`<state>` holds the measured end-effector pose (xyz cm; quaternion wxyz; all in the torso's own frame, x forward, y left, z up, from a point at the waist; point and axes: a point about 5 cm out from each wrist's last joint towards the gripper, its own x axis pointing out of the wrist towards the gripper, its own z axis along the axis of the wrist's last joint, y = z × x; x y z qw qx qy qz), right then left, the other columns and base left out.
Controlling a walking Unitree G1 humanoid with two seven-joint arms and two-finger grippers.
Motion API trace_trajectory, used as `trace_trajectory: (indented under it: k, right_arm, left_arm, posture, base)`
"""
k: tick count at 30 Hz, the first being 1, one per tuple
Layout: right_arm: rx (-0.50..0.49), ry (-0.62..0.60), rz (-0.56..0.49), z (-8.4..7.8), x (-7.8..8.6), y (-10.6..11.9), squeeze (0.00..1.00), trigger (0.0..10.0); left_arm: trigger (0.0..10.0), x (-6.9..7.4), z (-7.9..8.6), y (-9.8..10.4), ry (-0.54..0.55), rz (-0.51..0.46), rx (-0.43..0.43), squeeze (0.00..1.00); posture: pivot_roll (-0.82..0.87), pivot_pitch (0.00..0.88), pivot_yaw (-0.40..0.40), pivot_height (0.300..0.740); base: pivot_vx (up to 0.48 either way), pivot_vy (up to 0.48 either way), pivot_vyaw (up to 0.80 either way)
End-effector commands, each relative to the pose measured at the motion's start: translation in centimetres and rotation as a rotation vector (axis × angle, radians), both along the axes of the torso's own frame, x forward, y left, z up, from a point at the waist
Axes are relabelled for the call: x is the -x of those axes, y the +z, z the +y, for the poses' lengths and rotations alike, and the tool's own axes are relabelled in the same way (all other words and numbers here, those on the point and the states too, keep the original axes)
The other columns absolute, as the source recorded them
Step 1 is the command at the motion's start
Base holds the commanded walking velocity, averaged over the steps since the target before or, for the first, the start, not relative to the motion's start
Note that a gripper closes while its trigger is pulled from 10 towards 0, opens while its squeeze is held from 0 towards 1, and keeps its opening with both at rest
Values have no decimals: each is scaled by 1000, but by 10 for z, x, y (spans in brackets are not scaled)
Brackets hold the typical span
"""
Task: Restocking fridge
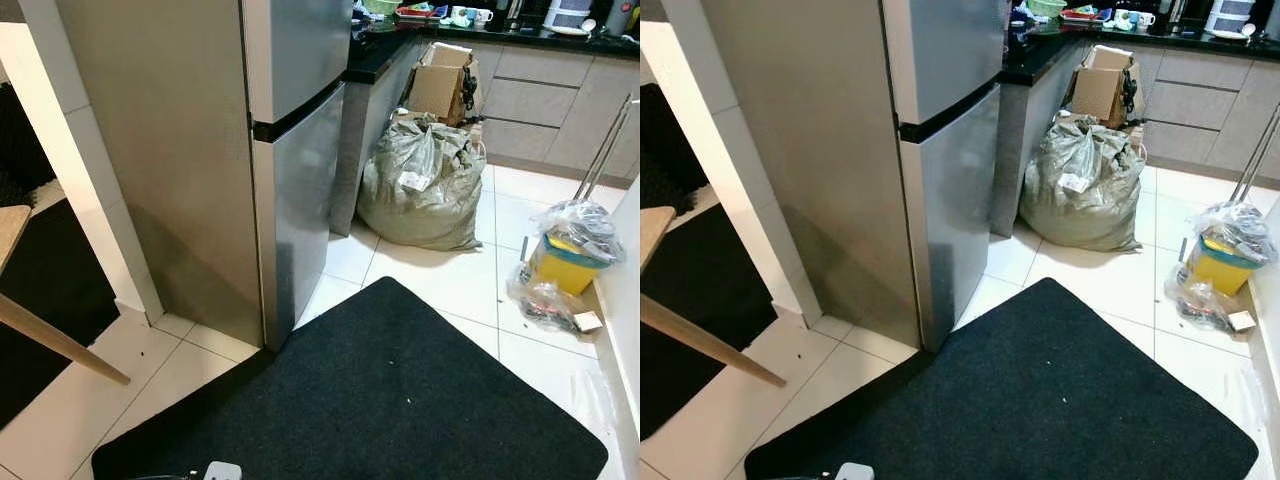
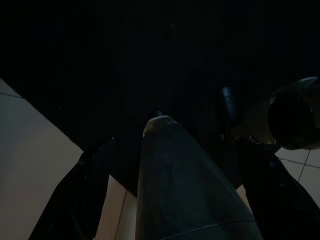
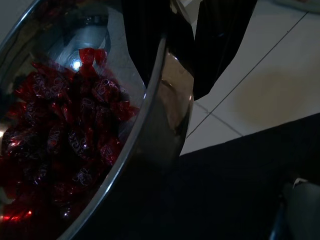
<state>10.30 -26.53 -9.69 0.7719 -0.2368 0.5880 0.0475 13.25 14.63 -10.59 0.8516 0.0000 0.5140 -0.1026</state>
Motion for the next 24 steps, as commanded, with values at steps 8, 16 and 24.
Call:
trace_trajectory:
  k: [8, 16, 24]
  right_arm:
    - [4, 46, -13, 11, -5, -2, 0, 10000]
    - [-2, 9, -4, 12, 0, -4, 0, 10000]
    - [-10, 16, 5, 15, 4, -6, 0, 10000]
  left_arm:
    - [10000, 5, 24, -1, 62, 18, -45, 0]
    - [10000, 6, 29, -1, 83, 23, -53, 0]
    - [10000, 4, 26, 0, 85, 16, -37, 0]
  posture:
    - [-31, 0, -23, 740]
    - [-36, 0, -2, 740]
    - [-39, 0, -10, 740]
  base:
    - [0, 0, 0]
    - [0, 0, 0]
    - [0, 0, 0]
